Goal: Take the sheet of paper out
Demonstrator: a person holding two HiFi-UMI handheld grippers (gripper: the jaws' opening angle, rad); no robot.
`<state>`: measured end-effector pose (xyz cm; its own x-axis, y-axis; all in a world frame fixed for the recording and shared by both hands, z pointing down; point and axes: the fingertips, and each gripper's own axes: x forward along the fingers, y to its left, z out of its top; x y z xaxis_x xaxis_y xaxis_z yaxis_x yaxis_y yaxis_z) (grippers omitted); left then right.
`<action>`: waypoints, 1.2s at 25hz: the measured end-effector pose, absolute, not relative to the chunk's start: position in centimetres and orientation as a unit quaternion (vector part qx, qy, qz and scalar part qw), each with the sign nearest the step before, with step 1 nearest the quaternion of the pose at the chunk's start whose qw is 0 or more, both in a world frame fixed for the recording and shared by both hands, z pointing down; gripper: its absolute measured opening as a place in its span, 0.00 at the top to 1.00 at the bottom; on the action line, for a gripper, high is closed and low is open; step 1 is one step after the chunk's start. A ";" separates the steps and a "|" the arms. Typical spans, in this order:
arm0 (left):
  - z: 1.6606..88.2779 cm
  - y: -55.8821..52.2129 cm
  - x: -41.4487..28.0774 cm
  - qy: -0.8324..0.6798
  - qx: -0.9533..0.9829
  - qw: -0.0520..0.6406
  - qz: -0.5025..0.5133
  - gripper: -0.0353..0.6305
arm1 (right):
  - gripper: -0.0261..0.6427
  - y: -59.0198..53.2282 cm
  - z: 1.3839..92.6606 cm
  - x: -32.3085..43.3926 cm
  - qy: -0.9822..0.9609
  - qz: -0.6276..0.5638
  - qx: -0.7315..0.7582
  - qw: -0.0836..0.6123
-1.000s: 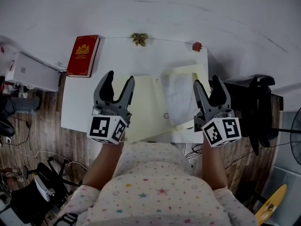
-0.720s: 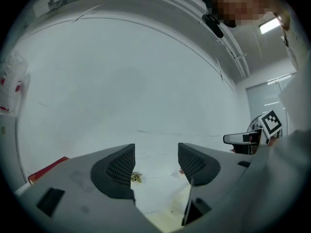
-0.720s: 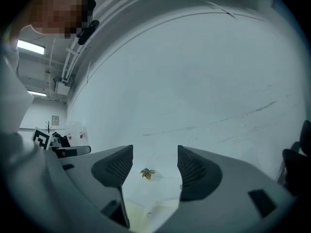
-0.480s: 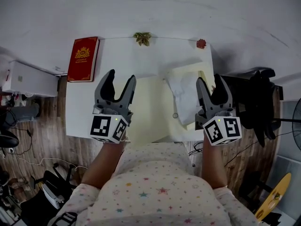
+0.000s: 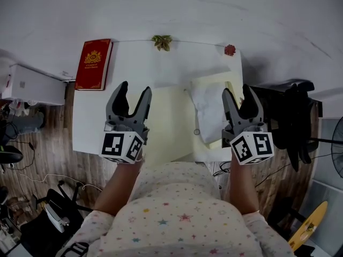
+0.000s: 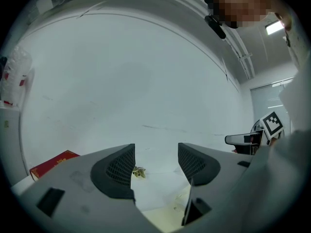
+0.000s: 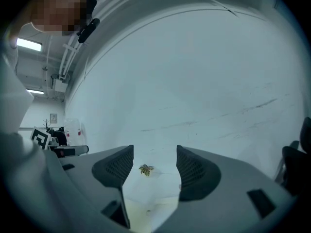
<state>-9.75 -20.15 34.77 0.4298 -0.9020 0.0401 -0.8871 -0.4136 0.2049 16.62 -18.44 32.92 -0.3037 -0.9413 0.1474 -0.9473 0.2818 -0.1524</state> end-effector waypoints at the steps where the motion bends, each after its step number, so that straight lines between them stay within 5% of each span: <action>1: 34.9 -20.2 -9.7 -0.534 0.839 0.098 -0.037 0.56 | 0.55 -18.6 33.1 16.8 -0.801 0.106 0.590 0.015; 30: 42.1 -20.8 -9.4 -0.538 0.831 0.143 -0.011 0.56 | 0.64 -20.2 48.8 15.7 -0.783 0.207 0.571 0.136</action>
<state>-9.43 -20.82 42.10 0.4217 -0.8965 0.1361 -0.8904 -0.3811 0.2488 15.70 -20.16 48.78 -0.3102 -0.8380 0.4490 -0.9504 0.2620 -0.1678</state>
